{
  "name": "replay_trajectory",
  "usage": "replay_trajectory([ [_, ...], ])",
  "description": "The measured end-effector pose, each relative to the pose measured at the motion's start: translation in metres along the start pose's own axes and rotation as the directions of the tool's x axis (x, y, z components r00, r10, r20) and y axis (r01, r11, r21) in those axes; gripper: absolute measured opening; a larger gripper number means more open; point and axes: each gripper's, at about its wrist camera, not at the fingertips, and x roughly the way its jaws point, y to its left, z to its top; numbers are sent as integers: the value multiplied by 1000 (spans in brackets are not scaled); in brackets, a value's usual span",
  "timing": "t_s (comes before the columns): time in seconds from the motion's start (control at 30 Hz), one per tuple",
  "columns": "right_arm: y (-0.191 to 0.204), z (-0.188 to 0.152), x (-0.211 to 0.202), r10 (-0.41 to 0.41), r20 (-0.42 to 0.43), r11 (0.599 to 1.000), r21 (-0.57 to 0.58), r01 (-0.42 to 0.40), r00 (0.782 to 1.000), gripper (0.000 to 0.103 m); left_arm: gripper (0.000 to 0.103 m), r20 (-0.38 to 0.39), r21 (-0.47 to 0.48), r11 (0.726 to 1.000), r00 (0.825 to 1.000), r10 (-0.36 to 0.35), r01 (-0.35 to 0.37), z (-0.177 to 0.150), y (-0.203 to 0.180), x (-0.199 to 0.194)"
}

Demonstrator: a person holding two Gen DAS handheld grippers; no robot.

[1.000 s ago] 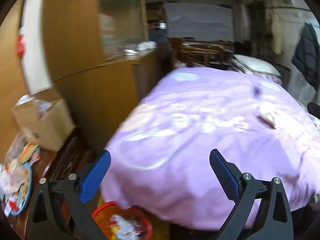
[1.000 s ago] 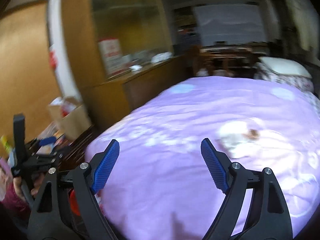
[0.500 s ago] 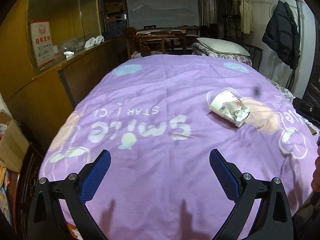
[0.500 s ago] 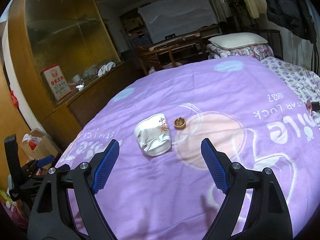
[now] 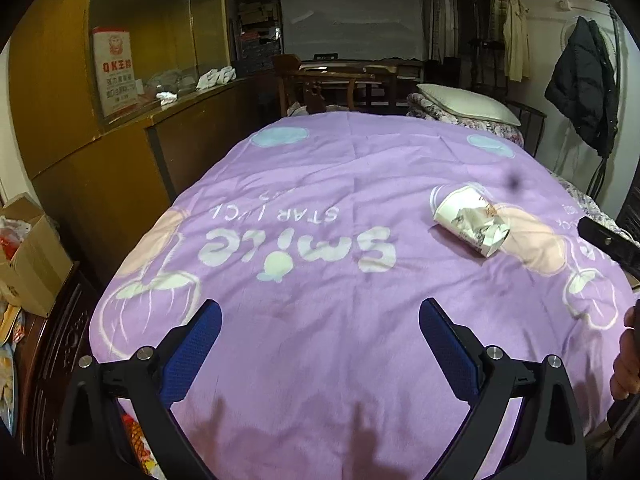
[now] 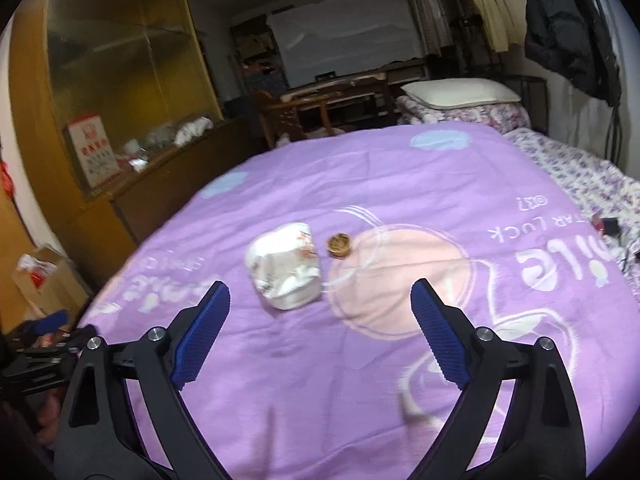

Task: Collect trash
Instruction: 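Return both tools to the bed above the white paper cup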

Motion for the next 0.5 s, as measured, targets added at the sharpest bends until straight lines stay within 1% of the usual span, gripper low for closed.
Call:
replay_trajectory([
  [0.1,-4,-5,13,-48,-30,999,-3,48,998,89,97,-13,-8,1000,1000,17,-17,-5,4,1],
  [0.2,-11,-10,29,-107,-66,994,-11,106,992,89,97,-20,-12,999,999,31,-31,-9,7,3],
  [0.23,-16,-12,36,-137,-88,991,-5,137,987,91,97,-22,-14,999,999,33,-34,-10,8,3],
  [0.33,-27,-16,50,-191,-136,981,2,193,972,93,97,-23,-8,998,998,55,-55,-12,10,6],
  [0.4,-35,-21,61,-238,-176,970,-4,242,955,94,97,-22,-3,997,997,72,-72,-12,11,8],
  [0.47,-40,-25,70,-254,-217,966,-4,259,943,94,97,-25,-4,997,997,78,-78,-13,12,10],
  [0.5,-44,-27,75,-239,-254,968,9,250,937,94,97,-27,-4,997,997,78,-78,-14,12,12],
])
